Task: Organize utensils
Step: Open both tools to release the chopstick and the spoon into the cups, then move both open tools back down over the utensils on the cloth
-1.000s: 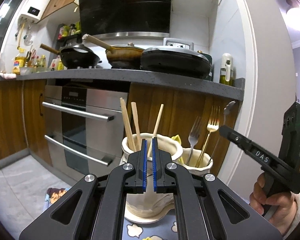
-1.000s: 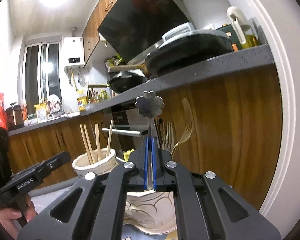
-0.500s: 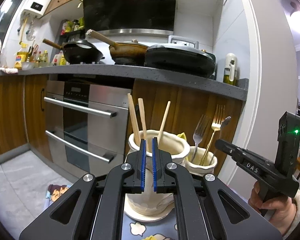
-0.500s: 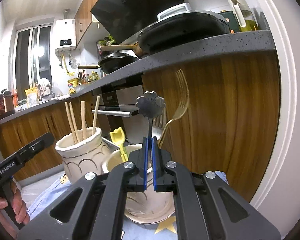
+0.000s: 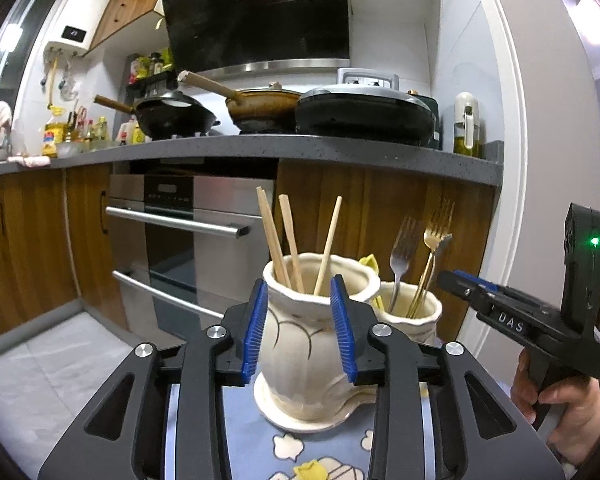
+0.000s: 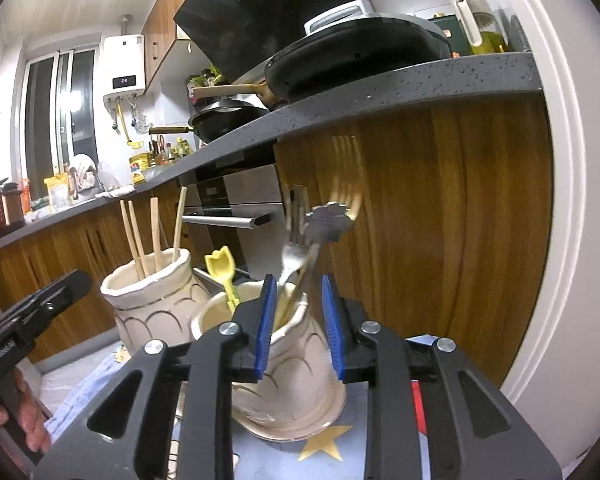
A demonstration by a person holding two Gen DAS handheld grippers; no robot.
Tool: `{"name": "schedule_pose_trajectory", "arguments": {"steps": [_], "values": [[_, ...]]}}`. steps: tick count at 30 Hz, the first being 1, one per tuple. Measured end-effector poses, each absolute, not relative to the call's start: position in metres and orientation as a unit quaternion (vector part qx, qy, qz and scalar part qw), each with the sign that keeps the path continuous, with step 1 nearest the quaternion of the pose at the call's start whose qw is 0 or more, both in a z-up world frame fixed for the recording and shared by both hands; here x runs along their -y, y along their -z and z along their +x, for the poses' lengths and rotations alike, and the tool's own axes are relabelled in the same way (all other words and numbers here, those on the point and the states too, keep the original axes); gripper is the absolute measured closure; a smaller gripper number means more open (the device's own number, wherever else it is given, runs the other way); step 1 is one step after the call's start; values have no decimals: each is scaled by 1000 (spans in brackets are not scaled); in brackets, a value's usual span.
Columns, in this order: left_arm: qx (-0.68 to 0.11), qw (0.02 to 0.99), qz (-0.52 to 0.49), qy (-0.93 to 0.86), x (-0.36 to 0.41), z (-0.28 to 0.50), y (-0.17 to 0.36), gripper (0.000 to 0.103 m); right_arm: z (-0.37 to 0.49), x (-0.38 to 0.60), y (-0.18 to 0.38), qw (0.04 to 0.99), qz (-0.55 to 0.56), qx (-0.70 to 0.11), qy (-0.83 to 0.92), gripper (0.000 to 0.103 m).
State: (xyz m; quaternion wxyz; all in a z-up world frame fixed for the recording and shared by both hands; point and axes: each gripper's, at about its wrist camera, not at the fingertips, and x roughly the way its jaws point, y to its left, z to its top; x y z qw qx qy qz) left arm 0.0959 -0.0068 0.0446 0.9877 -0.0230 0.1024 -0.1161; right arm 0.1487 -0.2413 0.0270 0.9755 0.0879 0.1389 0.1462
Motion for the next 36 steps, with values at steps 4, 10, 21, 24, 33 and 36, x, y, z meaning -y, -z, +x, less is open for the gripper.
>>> {"name": "schedule_pose_trajectory", "arguments": {"steps": [4, 10, 21, 24, 33, 36], "values": [[-112, 988, -28, 101, 2, 87, -43, 49, 145, 250, -23, 970, 108, -160, -149, 64], [-140, 989, -23, 52, -2, 76, -35, 22, 121, 245, -19, 964, 95, -177, -174, 30], [-166, 986, -22, 26, -7, 48, -19, 12, 85, 234, -9, 951, 64, -220, -207, 10], [-178, 984, -23, 18, -12, 42, -13, 9, 76, 228, -3, 945, 45, -238, -220, 9], [-203, 978, -44, 11, -22, 35, -3, 6, 59, 198, 18, 911, -31, -311, -269, 9], [-215, 975, -48, 14, -23, 39, -1, 5, 54, 187, 24, 900, -50, -324, -288, 10]]}}
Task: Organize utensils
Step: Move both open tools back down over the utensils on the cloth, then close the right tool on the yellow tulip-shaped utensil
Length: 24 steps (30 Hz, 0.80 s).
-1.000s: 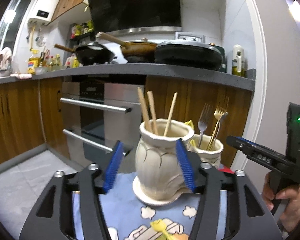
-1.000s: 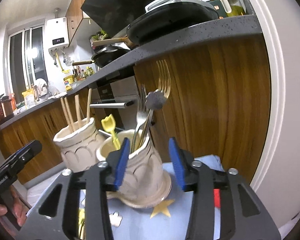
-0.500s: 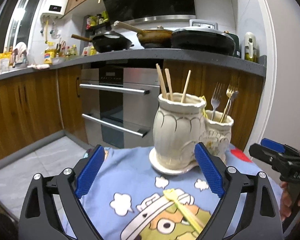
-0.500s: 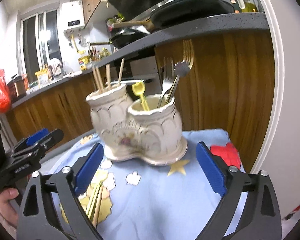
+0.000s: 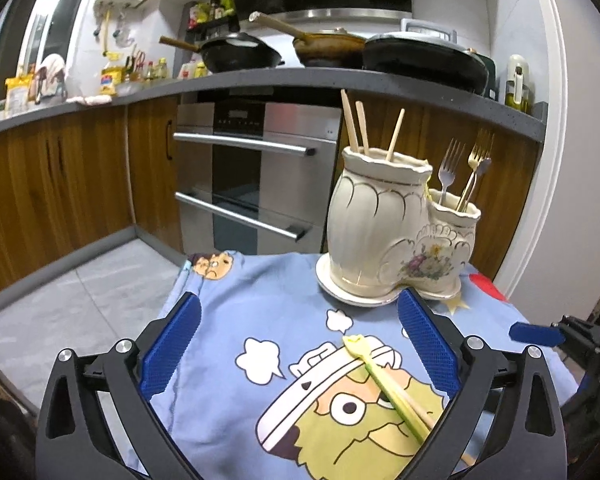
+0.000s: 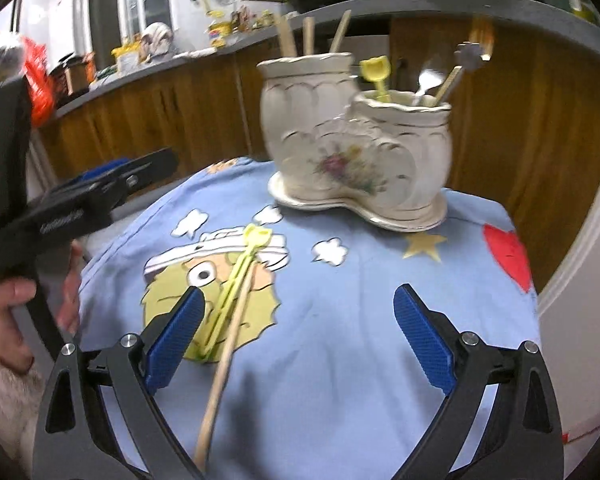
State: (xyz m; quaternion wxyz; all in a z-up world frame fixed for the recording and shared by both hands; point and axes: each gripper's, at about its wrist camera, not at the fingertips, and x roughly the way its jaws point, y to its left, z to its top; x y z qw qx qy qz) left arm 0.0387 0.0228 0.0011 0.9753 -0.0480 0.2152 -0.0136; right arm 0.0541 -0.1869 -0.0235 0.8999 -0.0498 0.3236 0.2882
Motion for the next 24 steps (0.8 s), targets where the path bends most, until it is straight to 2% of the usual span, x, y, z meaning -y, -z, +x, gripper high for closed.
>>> {"name": "schedule_pose_trajectory", "arguments": {"steps": [1, 3, 7, 12, 16, 20, 24], "values": [[-217, 975, -51, 14, -24, 39, -1, 5, 52, 185, 24, 898, -54, -325, -291, 11], [-224, 973, -56, 13, -26, 41, 1, 5, 49, 180, 27, 890, -63, -334, -303, 21], [-235, 970, -63, 13, -29, 46, 2, 5, 46, 169, 29, 876, -69, -346, -328, 34], [-237, 968, -80, -4, -36, 51, 3, 5, 48, 149, 33, 870, -90, -354, -332, 72], [-241, 966, -91, -4, -42, 54, 5, 5, 54, 131, 35, 862, -103, -363, -338, 78], [-239, 966, -97, -4, -47, 54, 4, 5, 63, 118, 42, 855, -111, -382, -333, 93], [-237, 965, -114, -6, -55, 53, 2, 5, 71, 116, 45, 859, -110, -391, -311, 93]]}}
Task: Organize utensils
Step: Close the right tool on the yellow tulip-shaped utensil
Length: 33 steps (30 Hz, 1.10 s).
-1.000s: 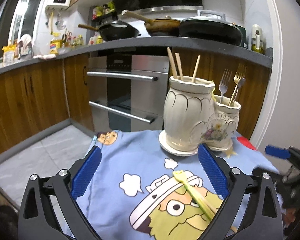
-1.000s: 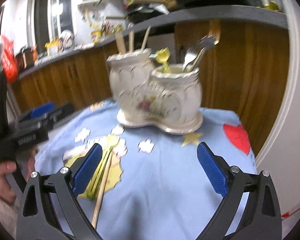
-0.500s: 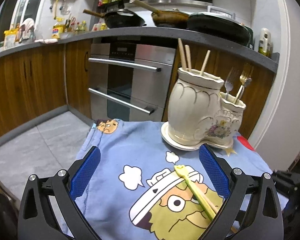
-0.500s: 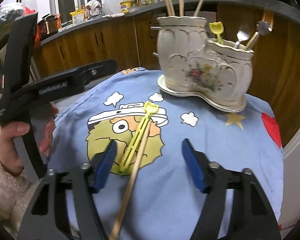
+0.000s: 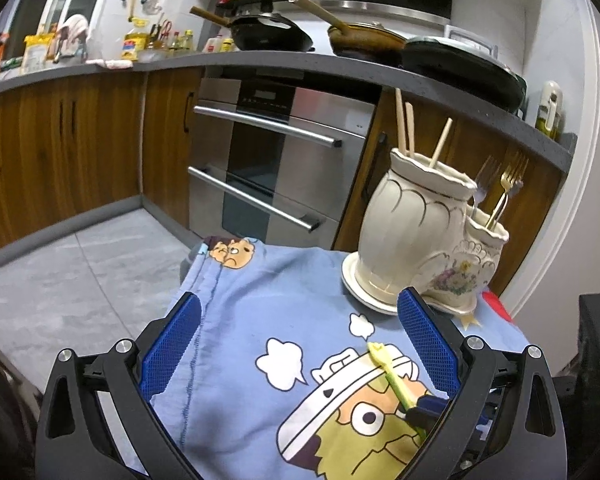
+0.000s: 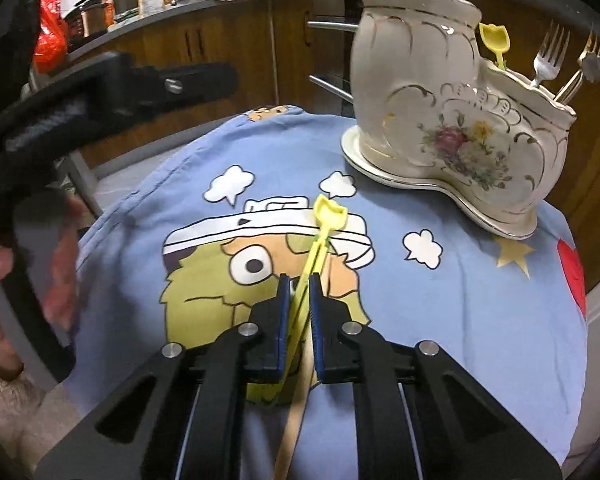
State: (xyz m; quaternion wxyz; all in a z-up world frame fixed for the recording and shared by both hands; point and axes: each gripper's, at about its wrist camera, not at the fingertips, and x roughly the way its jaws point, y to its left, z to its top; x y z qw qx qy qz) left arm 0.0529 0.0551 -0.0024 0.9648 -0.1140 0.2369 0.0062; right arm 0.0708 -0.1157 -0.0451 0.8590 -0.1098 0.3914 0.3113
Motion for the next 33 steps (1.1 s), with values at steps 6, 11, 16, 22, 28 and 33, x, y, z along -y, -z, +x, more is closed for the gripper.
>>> {"name": "schedule_pose_trajectory", "arguments": {"steps": [6, 11, 16, 22, 28, 33], "values": [[-233, 963, -135, -8, -65, 52, 1, 5, 76, 111, 46, 861, -114, -394, -299, 93], [-232, 963, -137, -7, -65, 53, 0, 5, 82, 102, 45, 865, -120, -394, -287, 93], [-231, 962, -144, -7, -69, 52, -1, 5, 89, 90, 48, 865, -125, -394, -285, 89], [-234, 960, -154, -6, -72, 52, 0, 5, 90, 87, 50, 866, -128, -391, -285, 92], [-234, 960, -153, -5, -72, 53, 0, 5, 88, 99, 45, 872, -101, -382, -291, 103], [-237, 960, -151, -4, -71, 54, 2, 5, 83, 105, 38, 873, -91, -373, -301, 103]]}}
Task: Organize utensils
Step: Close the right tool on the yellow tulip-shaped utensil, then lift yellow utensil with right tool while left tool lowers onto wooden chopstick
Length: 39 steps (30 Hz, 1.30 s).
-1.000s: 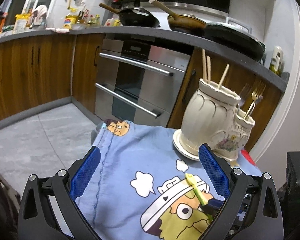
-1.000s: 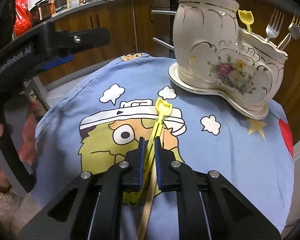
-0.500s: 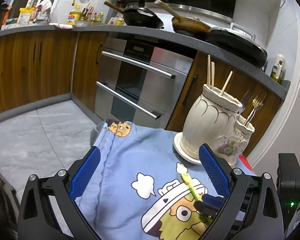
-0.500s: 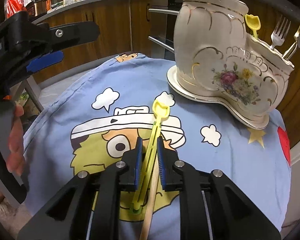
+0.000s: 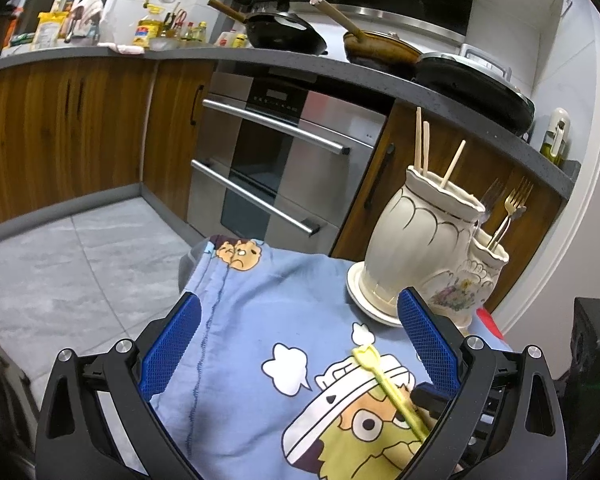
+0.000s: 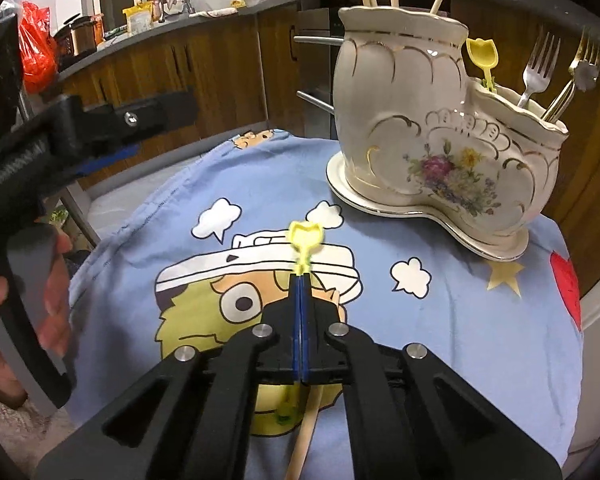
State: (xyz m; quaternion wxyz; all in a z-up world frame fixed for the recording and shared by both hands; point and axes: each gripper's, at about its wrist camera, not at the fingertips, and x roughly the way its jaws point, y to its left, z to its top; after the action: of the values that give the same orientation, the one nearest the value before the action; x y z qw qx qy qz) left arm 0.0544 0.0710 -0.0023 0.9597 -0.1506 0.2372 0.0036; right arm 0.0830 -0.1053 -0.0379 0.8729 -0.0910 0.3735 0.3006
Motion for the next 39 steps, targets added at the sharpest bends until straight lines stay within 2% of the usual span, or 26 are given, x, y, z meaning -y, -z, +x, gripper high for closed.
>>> {"name": "schedule_pose_trajectory", "arguments": {"steps": [7, 11, 14, 21, 22, 23, 29, 33, 39], "values": [[-236, 959, -156, -4, -71, 54, 2, 5, 83, 98, 46, 867, -112, -386, -295, 101], [-237, 959, -156, -2, -70, 54, 2, 5, 89, 96, 46, 865, -107, -392, -295, 89], [-237, 959, -157, -1, -70, 54, 2, 5, 93, 92, 48, 859, -108, -401, -299, 85], [-238, 957, -164, -4, -72, 54, 2, 5, 101, 85, 53, 851, -121, -416, -297, 85], [-238, 957, -164, -4, -72, 54, 2, 5, 101, 85, 53, 851, -121, -415, -298, 86], [-239, 957, -164, -3, -72, 55, 2, 5, 101, 84, 53, 851, -118, -414, -300, 93], [-253, 953, -167, -3, -71, 54, 1, 5, 96, 109, 34, 866, -57, -386, -312, 93], [-296, 943, -150, 4, -54, 53, 3, 6, 88, 146, 14, 870, -4, -367, -329, 93], [-361, 929, -78, 23, 5, 44, 20, 8, 84, 187, 5, 885, 13, -350, -306, 93]]}}
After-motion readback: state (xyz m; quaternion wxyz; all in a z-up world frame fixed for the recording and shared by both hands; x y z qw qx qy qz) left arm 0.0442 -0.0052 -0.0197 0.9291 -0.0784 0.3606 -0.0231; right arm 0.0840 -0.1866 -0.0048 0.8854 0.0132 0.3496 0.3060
